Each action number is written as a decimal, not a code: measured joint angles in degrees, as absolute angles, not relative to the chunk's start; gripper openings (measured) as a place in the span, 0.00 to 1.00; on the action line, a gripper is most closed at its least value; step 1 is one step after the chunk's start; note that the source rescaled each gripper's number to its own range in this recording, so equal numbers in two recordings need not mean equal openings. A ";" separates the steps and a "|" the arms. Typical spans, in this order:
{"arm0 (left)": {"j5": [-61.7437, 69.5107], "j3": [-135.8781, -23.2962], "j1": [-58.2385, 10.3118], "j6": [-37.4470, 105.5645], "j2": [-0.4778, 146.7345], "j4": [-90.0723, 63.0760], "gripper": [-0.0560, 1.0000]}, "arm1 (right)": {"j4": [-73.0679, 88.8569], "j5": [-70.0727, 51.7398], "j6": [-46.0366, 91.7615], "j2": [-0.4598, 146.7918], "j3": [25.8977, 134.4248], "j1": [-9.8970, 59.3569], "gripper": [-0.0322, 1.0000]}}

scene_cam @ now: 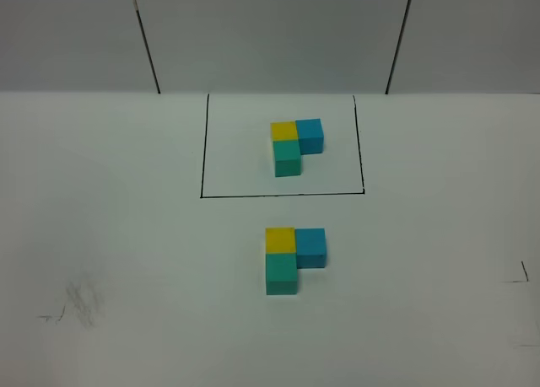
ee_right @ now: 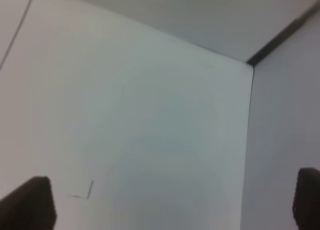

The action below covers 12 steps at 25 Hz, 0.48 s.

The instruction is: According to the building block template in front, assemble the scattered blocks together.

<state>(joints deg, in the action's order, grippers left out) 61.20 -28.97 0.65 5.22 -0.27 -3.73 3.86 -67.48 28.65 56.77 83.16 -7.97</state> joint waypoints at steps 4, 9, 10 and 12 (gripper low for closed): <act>61.20 -28.97 0.65 5.22 -0.27 -3.73 0.69 | 3.86 -62.03 28.82 44.03 73.39 -1.74 0.96; 61.20 -28.97 0.65 5.22 -0.27 -3.73 0.69 | 3.21 -57.05 26.56 28.48 59.91 3.13 0.95; 61.20 -28.97 0.65 5.22 -0.27 -3.73 0.69 | 3.08 -56.86 25.77 25.49 57.42 3.69 0.95; 61.20 -28.97 0.65 5.22 -0.27 -3.73 0.69 | 2.33 -56.81 24.20 20.39 53.26 4.14 0.95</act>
